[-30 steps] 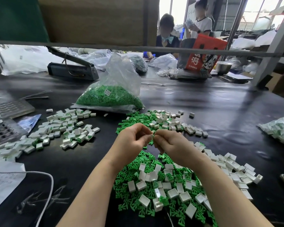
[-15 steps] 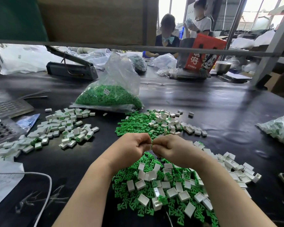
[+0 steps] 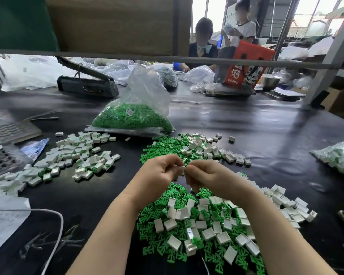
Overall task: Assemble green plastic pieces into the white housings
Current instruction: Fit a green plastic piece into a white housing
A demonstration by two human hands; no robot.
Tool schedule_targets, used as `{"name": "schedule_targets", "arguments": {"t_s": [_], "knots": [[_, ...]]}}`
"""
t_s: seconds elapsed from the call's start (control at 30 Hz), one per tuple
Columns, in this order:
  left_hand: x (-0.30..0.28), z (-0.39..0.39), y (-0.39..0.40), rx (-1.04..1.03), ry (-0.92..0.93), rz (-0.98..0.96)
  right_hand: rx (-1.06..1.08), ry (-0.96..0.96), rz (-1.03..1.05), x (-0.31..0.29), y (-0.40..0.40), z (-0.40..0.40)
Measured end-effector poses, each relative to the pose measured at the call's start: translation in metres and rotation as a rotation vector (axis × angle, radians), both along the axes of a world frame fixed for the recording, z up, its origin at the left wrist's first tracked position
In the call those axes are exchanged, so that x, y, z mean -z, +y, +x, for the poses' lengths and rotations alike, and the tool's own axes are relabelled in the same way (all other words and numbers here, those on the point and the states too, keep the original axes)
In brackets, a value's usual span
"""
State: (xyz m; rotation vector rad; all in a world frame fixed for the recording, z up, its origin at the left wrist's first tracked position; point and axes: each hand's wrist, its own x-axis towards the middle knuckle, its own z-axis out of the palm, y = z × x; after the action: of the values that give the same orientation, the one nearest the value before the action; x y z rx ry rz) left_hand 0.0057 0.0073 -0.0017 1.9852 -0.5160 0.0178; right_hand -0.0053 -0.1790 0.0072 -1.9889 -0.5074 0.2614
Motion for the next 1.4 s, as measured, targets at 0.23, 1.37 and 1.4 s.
{"name": "schedule_targets", "arguments": {"t_s": [0.23, 1.37, 1.4], "knots": [[-0.007, -0.004, -0.011, -0.032, 0.081, -0.322, 0.026, 0.324, 0.421, 0.003, 0.009, 0.002], [-0.016, -0.012, -0.021, -0.042, 0.025, -0.421, 0.018, 0.207, 0.619, 0.004, 0.024, -0.002], [-0.016, -0.012, -0.021, -0.046, 0.032, -0.427, 0.022, 0.195, 0.606, 0.004, 0.025, -0.003]]}}
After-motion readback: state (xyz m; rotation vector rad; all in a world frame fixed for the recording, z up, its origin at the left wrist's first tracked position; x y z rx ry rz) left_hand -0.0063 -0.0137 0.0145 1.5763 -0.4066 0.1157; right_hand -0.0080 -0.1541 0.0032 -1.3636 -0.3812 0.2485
